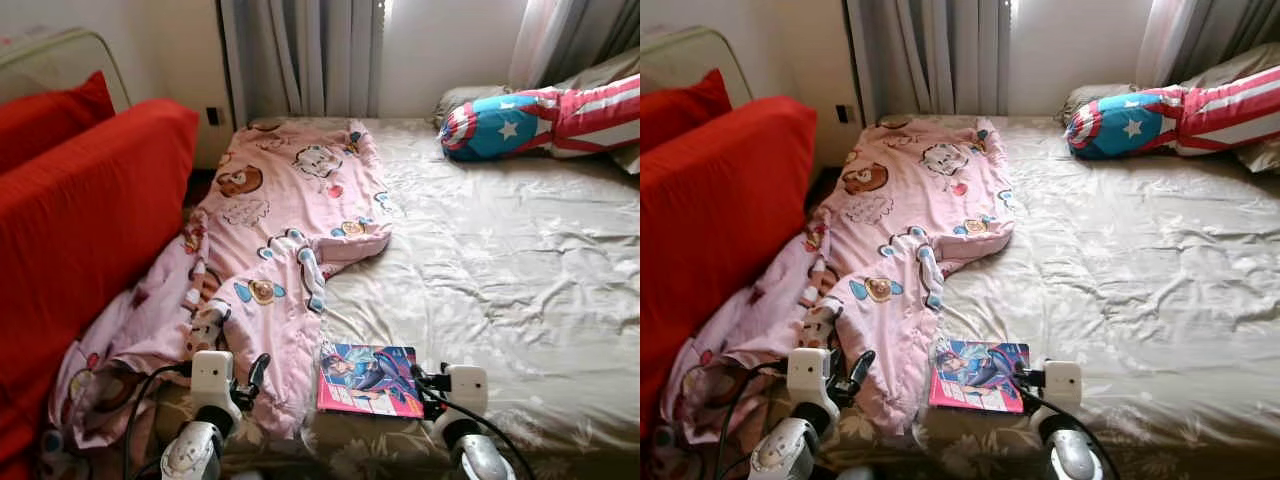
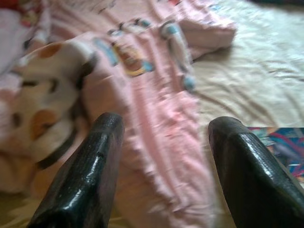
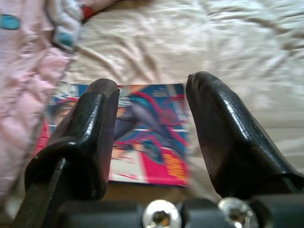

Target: Clean up the room

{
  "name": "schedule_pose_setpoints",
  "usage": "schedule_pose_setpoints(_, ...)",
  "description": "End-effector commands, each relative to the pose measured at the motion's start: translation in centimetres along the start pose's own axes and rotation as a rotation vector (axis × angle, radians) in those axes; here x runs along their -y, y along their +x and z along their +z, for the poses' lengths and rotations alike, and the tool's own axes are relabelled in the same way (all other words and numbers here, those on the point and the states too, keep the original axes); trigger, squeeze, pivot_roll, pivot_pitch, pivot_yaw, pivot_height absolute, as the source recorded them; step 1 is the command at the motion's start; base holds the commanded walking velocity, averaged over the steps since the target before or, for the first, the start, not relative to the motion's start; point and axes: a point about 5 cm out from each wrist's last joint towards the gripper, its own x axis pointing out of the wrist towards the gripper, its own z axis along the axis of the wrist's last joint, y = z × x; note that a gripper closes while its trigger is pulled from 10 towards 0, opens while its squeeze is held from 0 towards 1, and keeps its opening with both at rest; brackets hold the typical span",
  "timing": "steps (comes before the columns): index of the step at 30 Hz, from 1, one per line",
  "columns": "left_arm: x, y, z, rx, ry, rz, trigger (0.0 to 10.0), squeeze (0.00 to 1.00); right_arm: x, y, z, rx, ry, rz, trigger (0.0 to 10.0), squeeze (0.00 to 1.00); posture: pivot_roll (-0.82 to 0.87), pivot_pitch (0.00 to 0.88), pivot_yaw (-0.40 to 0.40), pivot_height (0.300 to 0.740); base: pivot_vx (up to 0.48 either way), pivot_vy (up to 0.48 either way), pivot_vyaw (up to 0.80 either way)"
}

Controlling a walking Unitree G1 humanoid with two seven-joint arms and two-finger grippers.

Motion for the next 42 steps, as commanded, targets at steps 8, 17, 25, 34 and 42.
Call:
schedule_pose_setpoints(8, 0.0, 0.1, 0.3, 0.010, -0.001, 0.000, 10.0, 0.00, -0.1, 0.1, 0.0, -0.009, -0.008, 0.014, 10.0, 0.00, -0.03, 0.041, -0.012, 0.647, 0.000, 0.000, 0.00)
schedule_pose_setpoints(17, 0.1, 0.0, 0.4, 0.015, 0.003, -0.004, 10.0, 0.00, -0.4, 0.4, 0.1, -0.015, -0.008, 0.026, 10.0, 0.00, -0.02, 0.044, -0.004, 0.647, 0.000, 0.000, 0.00)
schedule_pose_setpoints(25, -0.1, -0.3, 0.5, 0.013, 0.010, -0.012, 10.0, 0.00, 0.3, 1.1, 1.2, 0.007, 0.016, -0.021, 10.0, 0.00, -0.02, 0.064, 0.008, 0.647, 0.000, 0.000, 0.00)
schedule_pose_setpoints(34, 0.2, 0.6, 1.3, 0.027, 0.013, -0.023, 10.0, 0.00, 1.3, 1.5, 1.7, -0.009, 0.016, -0.088, 10.0, 0.00, -0.01, 0.107, 0.024, 0.637, 0.000, 0.000, 0.00)
schedule_pose_setpoints(42, 0.0, 0.3, 1.1, 0.021, 0.017, -0.025, 10.0, 0.00, 1.6, 1.2, 1.4, 0.003, 0.034, -0.114, 10.0, 0.00, 0.00, 0.132, 0.032, 0.628, 0.000, 0.000, 0.00)
